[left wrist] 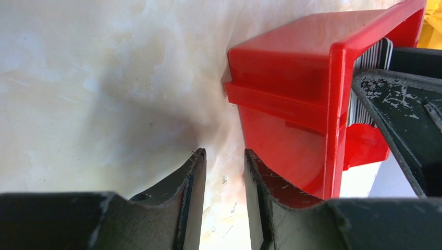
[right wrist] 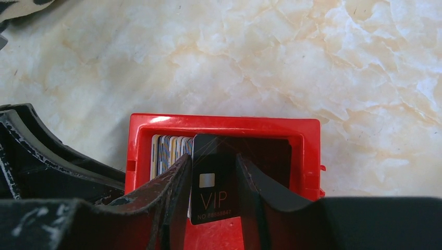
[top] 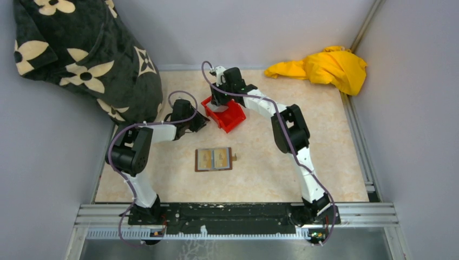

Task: Put the credit cards into the card holder
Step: Pick up the credit card from the storage box.

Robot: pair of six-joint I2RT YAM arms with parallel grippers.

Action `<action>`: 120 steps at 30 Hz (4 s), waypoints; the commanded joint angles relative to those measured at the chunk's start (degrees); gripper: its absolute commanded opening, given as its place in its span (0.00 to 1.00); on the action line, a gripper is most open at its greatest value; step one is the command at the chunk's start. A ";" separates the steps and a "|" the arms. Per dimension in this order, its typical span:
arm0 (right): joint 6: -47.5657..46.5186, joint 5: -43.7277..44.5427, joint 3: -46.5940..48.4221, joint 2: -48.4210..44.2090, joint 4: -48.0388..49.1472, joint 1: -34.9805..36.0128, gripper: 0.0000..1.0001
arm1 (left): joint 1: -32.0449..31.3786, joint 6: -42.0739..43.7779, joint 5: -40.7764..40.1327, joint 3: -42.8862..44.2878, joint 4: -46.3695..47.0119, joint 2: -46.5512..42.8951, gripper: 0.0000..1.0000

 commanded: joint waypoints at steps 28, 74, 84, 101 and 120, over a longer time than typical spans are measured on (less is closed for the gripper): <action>2.96 -1.90 -1.78 -4.81 -0.14 0.72 0.34 | 0.31 -0.84 2.24 3.72 1.86 2.68 0.36; 3.41 -3.51 -3.88 -8.51 0.10 1.61 0.34 | 0.31 -2.05 3.45 5.62 2.04 4.40 0.34; 3.19 -2.05 -5.50 -10.23 0.48 1.88 0.30 | 0.22 -1.98 3.39 5.36 1.96 3.86 0.33; -1.90 16.25 -14.40 -20.14 4.10 3.55 0.10 | 0.22 -0.76 1.24 1.65 -0.74 -3.47 0.38; -7.46 30.73 -44.19 -47.92 21.33 11.67 0.00 | -0.12 -4.07 10.17 -2.78 -9.85 -23.76 0.51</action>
